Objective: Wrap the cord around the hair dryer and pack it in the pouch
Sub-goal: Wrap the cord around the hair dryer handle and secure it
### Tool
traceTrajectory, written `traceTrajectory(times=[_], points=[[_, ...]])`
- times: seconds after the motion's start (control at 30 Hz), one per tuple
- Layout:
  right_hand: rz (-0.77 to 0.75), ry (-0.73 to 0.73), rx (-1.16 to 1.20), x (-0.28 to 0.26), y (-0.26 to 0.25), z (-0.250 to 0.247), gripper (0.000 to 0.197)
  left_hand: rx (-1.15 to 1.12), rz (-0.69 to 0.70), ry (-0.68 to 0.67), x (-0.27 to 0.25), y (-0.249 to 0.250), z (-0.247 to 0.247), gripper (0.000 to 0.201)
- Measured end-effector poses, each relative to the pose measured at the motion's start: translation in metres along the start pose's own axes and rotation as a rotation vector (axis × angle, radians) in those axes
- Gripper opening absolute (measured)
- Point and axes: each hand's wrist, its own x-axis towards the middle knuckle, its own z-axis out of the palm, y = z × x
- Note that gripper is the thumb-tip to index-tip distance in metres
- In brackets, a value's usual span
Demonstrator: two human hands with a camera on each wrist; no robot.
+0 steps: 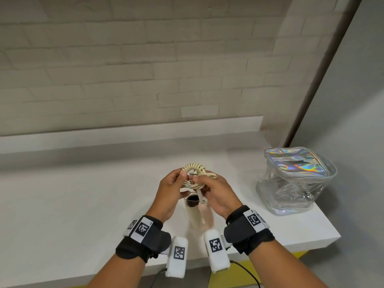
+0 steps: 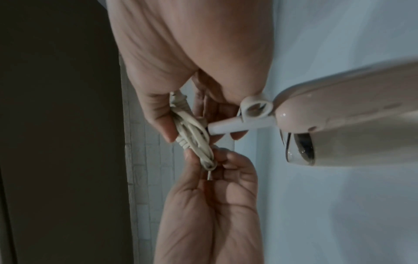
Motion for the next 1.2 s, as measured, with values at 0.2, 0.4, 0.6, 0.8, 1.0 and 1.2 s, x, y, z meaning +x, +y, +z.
traceTrajectory(times=[0.2, 0.4, 0.6, 0.8, 1.0, 1.2], points=[[0.024, 0.002, -0.051, 0.004, -0.003, -0.005, 0.024, -0.143, -0.092, -0.025, 0.000, -0.001, 0.006, 0.025], [0.000, 0.037, 0.051, 0.006, -0.005, -0.009, 0.032, -0.258, -0.133, -0.062, 0.002, 0.002, 0.007, 0.023], [-0.076, 0.145, -0.348, 0.005, -0.001, -0.002, 0.025, -0.173, -0.088, -0.057, 0.002, 0.005, 0.006, 0.031], [-0.032, -0.002, -0.532, 0.008, 0.006, -0.006, 0.040, 0.052, 0.046, -0.049, 0.002, 0.023, 0.011, 0.039], [-0.193, -0.065, -0.658, 0.000, -0.005, -0.009, 0.030, 0.251, 0.142, -0.057, 0.003, 0.016, 0.006, 0.039], [-0.194, -0.143, -0.648, -0.006, -0.028, -0.020, 0.026, 0.417, 0.193, -0.162, 0.008, 0.018, 0.000, 0.039]])
